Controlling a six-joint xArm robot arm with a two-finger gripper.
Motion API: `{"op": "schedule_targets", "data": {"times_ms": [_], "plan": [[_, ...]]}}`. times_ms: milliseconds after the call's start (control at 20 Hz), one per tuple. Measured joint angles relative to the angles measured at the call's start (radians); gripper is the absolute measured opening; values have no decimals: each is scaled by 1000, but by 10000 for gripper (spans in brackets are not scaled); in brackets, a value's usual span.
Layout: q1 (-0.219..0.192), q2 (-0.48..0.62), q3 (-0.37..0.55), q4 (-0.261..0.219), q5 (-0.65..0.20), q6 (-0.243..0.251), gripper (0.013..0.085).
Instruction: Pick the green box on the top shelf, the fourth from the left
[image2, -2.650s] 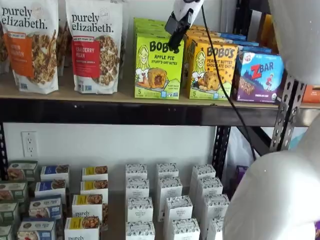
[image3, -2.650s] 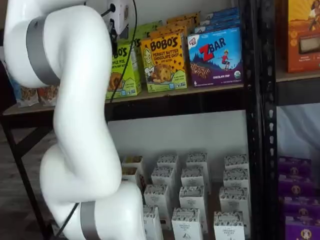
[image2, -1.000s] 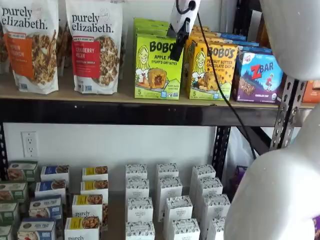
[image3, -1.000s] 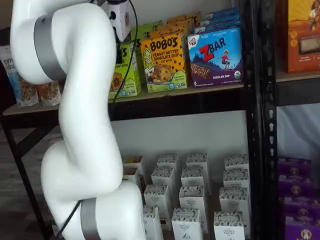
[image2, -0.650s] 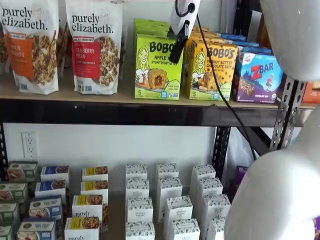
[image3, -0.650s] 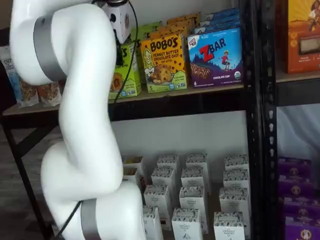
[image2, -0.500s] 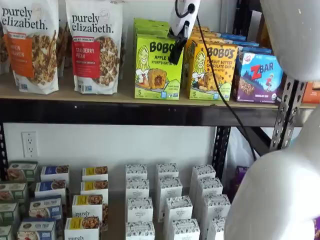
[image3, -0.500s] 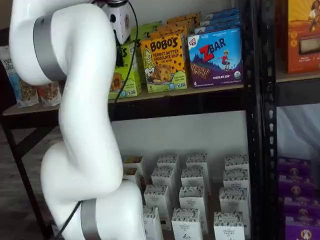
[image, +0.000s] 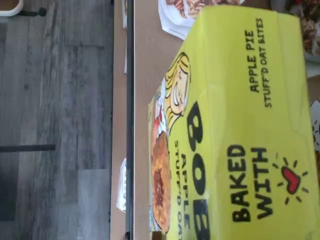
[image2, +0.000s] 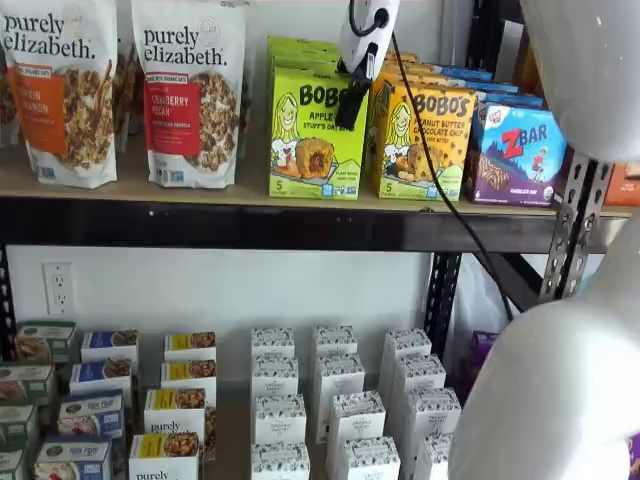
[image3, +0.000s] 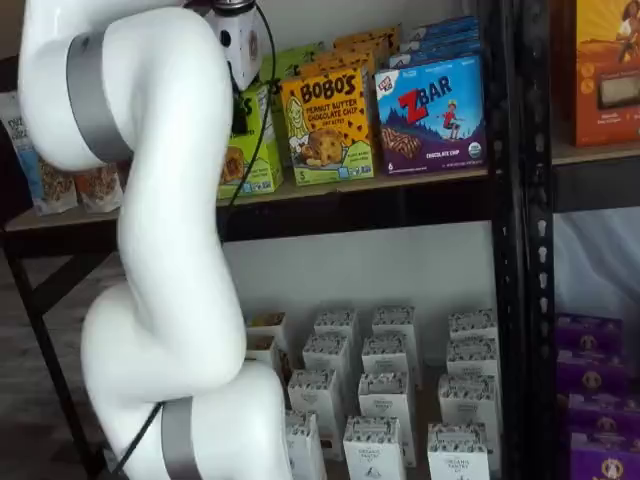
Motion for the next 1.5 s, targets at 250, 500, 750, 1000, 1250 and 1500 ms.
{"op": "schedule_targets", "data": {"times_ms": [250, 500, 750, 1000, 1250, 1500], "plan": [[0, -3, 4, 6, -7, 1, 530], [2, -3, 2, 2, -4, 2, 490], [2, -3, 1, 3, -6, 3, 490], [2, -3, -2, 4, -5, 3, 490], [2, -3, -2, 1, -5, 4, 490], [3, -5, 1, -1, -6, 4, 450]]}}
